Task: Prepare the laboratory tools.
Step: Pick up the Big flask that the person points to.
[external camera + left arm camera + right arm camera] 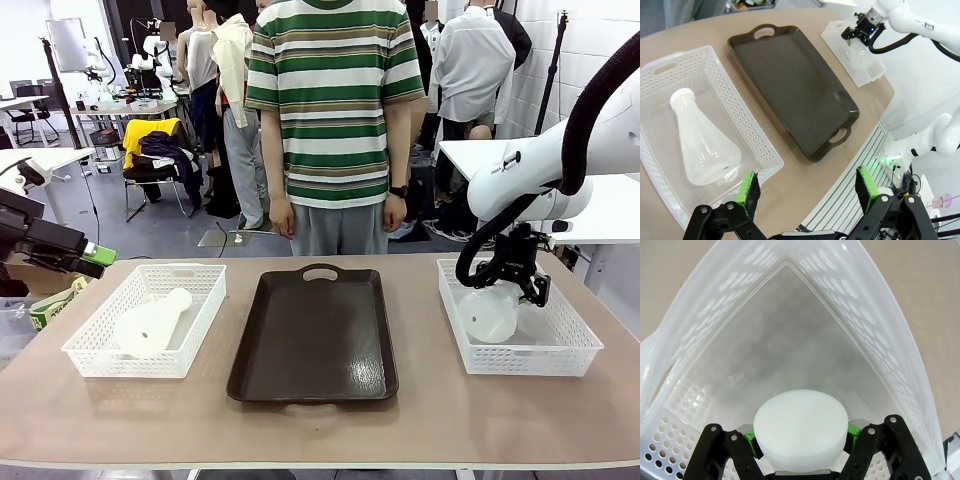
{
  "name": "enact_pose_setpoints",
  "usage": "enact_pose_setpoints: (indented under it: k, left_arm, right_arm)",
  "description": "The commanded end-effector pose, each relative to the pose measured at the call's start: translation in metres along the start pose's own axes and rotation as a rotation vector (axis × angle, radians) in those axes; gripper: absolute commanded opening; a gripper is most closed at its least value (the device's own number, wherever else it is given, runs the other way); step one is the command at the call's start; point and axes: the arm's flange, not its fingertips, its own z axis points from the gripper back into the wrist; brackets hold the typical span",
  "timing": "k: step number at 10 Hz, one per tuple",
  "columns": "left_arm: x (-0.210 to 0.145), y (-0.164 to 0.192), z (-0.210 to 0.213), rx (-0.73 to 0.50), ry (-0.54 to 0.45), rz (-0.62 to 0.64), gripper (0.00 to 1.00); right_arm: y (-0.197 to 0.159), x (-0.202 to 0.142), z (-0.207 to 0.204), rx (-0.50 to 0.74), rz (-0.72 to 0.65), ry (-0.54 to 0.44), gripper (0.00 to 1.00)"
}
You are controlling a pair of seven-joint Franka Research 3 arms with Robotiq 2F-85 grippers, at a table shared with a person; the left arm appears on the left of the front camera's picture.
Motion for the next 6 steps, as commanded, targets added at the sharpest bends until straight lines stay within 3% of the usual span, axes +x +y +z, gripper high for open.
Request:
enact_pose_setpoints:
  k: [1,6]
  left_arm:
    - [-0.0004,0.0021,0.0001,-0.018,-0.018,-0.017,1.0]
    - [-0.0004,0.0021,0.0001,-0.018,-0.018,-0.017,1.0]
  right_arm:
    - [0.0011,-0.0004,0.0001,0.005,0.001,-0.005,0.0]
    - [0.0011,-0.0004,0.0001,0.005,0.001,-0.005,0.0]
